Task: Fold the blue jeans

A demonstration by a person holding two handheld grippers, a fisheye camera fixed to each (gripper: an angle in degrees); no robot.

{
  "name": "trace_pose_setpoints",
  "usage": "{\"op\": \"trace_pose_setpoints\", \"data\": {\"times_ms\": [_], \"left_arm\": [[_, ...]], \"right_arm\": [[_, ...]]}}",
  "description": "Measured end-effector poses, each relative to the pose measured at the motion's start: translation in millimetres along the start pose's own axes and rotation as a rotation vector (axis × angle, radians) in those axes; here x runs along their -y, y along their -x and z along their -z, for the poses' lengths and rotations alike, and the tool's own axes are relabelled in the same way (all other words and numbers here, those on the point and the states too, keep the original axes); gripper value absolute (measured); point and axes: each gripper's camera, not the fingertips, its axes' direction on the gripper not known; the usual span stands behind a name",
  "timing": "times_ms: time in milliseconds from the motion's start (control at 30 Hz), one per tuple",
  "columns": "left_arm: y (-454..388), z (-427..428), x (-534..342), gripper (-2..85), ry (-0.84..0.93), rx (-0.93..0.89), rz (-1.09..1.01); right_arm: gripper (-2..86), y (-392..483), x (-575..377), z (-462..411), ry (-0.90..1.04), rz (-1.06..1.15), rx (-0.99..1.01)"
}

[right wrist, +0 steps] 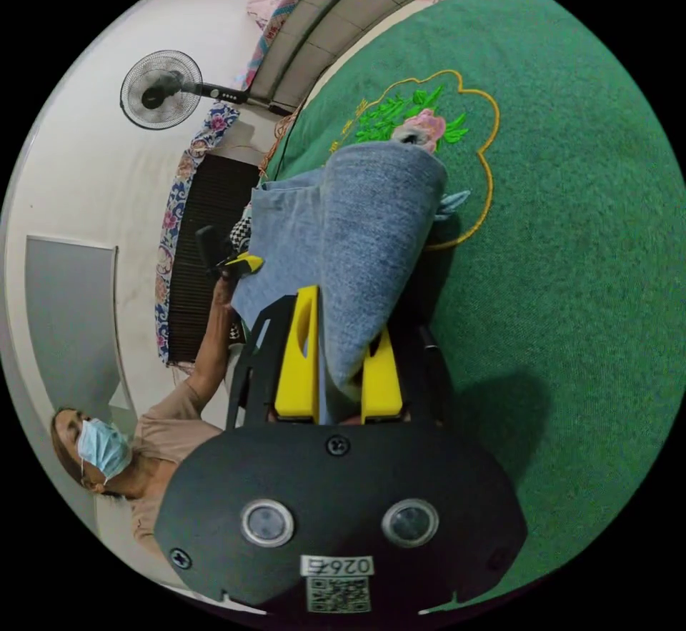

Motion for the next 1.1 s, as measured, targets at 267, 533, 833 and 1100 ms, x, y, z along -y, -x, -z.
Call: {"op": "trace_pose_setpoints", "data": {"times_ms": [267, 533, 833, 1100], "left_arm": [[-15, -66, -28, 8.9, 0.04, 0.091, -0.013], [-91, -103, -90, 7.7, -0.184, 0.112, -0.187], [-279, -184, -117, 7.5, -0.362, 0.157, -0.557], [-493, -367, -38, 8.2, -0.211, -0.02, -0.935]], "right_arm": [[1.3, 62, -55, 27, -0.033, 0.114, -0.214], [0.8, 196, -165, 83, -0.246, 0.417, -0.534], [0.8, 281, -345, 232, -0.648, 0.48, -0.671], [1.7, 274, -536, 417, -1.046, 0.21, -0.681]]}}
